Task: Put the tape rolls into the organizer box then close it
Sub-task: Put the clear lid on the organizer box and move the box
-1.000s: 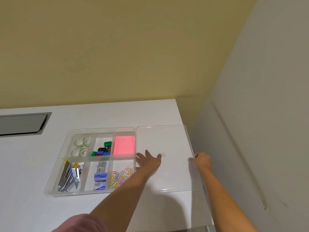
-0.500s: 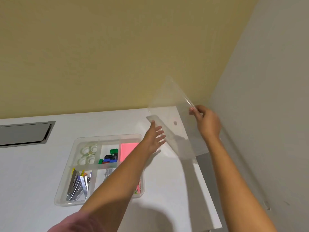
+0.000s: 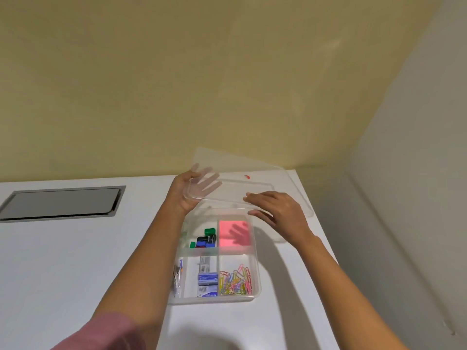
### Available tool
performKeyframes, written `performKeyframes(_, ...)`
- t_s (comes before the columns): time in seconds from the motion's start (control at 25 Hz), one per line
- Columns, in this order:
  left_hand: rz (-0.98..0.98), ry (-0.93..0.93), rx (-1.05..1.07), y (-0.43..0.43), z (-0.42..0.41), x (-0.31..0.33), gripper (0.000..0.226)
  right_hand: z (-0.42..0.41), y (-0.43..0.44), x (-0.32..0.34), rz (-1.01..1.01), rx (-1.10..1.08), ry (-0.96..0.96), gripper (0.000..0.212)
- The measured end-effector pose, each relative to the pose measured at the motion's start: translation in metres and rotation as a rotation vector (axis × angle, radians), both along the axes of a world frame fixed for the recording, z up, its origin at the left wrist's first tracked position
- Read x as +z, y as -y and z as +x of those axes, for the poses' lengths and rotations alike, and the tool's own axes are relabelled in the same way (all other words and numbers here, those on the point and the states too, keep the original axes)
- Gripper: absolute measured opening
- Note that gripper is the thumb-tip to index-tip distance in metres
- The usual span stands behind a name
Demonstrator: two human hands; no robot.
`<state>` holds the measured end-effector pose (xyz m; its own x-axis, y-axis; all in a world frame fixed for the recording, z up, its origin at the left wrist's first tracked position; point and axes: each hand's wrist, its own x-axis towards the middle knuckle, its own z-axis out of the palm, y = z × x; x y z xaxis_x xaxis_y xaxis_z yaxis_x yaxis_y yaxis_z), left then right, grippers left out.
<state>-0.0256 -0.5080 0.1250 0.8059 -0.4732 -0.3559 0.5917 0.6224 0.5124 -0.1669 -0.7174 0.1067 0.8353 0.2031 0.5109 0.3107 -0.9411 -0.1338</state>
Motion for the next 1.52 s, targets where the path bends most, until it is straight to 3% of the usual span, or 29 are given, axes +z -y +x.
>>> performKeyframes(0.04, 0.039, 0.052, -0.019, -0.011, 0.001, -0.003, 0.054, 0.002, -0.007, 0.000, 0.036, 0.001, -0.105, 0.043)
performKeyframes(0.12, 0.103, 0.157, -0.066, -0.030, -0.002, -0.007, 0.063, 0.009, -0.014, -0.001, 0.236, -0.150, -0.171, 0.046)
performKeyframes(0.2, 0.143, 0.222, -0.097, -0.046, -0.007, -0.010, 0.061, 0.022, -0.011, -0.005, 0.523, -0.450, -0.115, 0.047)
performKeyframes(0.28, 0.136, 0.254, -0.098, -0.061, -0.013, -0.016, 0.054, 0.031, -0.005, -0.004, 0.815, -0.696, -0.197, 0.057)
performKeyframes(0.44, 0.244, 0.286, -0.164, -0.090, -0.017, -0.027, 0.043, 0.035, -0.013, -0.006, 1.290, -0.747, -0.331, 0.048)
performKeyframes(0.64, 0.834, 0.372, -0.199, -0.116, -0.015, -0.035, 0.036, 0.030, -0.038, -0.022, 1.127, -0.732, -0.359, 0.040)
performKeyframes(0.8, 0.905, 0.338, 0.022, -0.119, -0.009, -0.049, 0.039, 0.024, -0.054, -0.042, 1.077, -0.703, -0.460, 0.039)
performKeyframes(1.08, 0.961, 0.199, 0.160, -0.123, -0.008, -0.080, 0.030, 0.018, -0.058, -0.076, 0.898, -0.758, -0.639, 0.041)
performKeyframes(1.32, 1.374, 0.258, 0.271, -0.114, -0.017, -0.108, 0.034, 0.024, -0.070, -0.088, 0.499, -0.820, -0.598, 0.041)
performKeyframes(1.52, 1.459, 0.306, 0.261, -0.109, -0.008, -0.118, 0.028, 0.033, -0.069, -0.099, 0.365, -0.840, -0.623, 0.036)
